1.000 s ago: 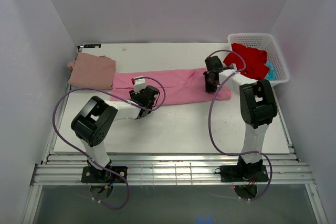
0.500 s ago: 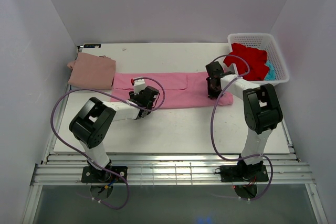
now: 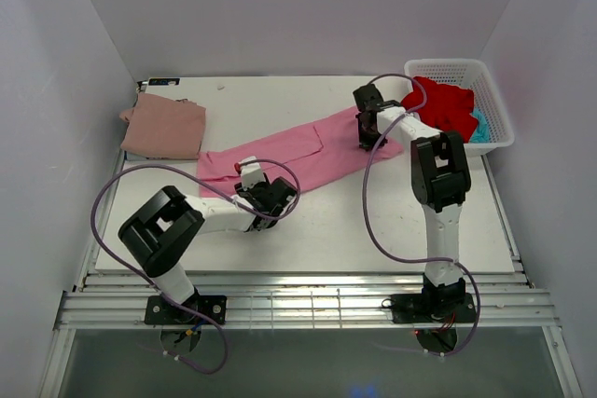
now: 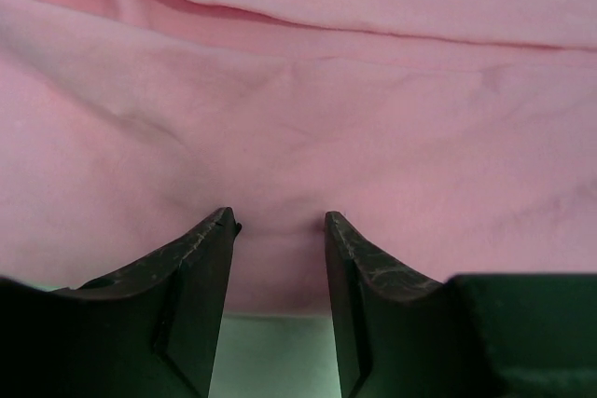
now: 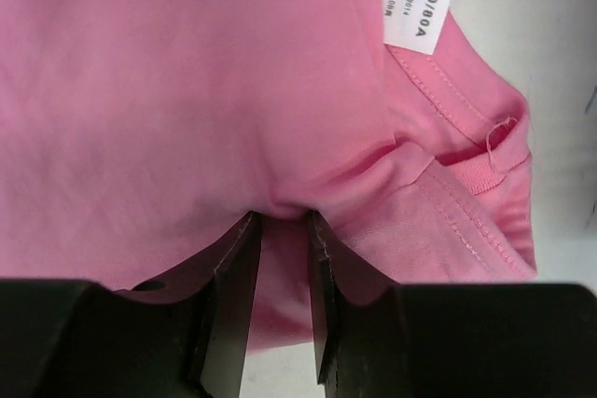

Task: Fold and stack the t-shirts
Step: Rotate the tshirt 90 degrees

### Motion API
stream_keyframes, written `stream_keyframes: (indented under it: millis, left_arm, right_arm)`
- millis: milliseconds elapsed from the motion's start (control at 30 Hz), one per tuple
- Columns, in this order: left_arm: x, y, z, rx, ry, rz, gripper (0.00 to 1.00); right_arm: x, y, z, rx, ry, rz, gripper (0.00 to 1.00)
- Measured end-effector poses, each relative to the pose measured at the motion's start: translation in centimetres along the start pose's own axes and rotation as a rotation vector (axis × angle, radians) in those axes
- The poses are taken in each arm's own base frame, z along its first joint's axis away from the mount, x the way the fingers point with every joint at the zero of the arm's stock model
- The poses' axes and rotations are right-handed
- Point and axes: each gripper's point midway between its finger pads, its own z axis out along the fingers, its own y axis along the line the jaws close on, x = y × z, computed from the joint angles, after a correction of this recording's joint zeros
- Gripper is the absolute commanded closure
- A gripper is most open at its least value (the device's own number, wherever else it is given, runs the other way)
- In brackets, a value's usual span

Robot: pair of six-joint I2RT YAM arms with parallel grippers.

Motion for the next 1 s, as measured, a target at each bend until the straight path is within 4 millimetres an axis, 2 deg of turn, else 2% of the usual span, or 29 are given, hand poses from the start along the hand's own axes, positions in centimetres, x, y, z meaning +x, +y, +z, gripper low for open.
stream_keyframes:
  millis: [133, 300, 567, 833, 933, 1000]
  left_arm:
    - [1.6, -0.8, -2.1, 0.015, -0.014, -0.026, 0.47]
    - [4.3, -2.7, -5.9, 0.068, -0.007, -0.034, 0.47]
    - [8.3, -6.4, -11.3, 0.161, 0.032, 0.016, 0.46]
    - [9.4, -9.6, -13.2, 0.193, 0.083, 0.038, 0.45]
    - [9.3, -11.1, -13.8, 0.217, 0.082, 0.056, 0.41]
    - [8.1, -12.1, -14.3, 0.236, 0.042, 0.079, 0.33]
  right_arm:
    - [-2.5, 0.9, 1.0, -0.012, -0.031, 0.007, 0.67]
    - [-5.2, 2.3, 2.1, -0.056, -0.073, 0.020, 0.67]
    - [-7.7, 5.5, 2.9, -0.245, -0.129, 0.040, 0.66]
    - [-10.2, 9.5, 2.9, -0.545, -0.201, 0.036, 0.65]
    - [-10.7, 10.2, 2.6, -0.624, -0.219, 0.033, 0.66]
    - [-11.1, 9.9, 1.9, -0.635, -0.253, 0.025, 0.64]
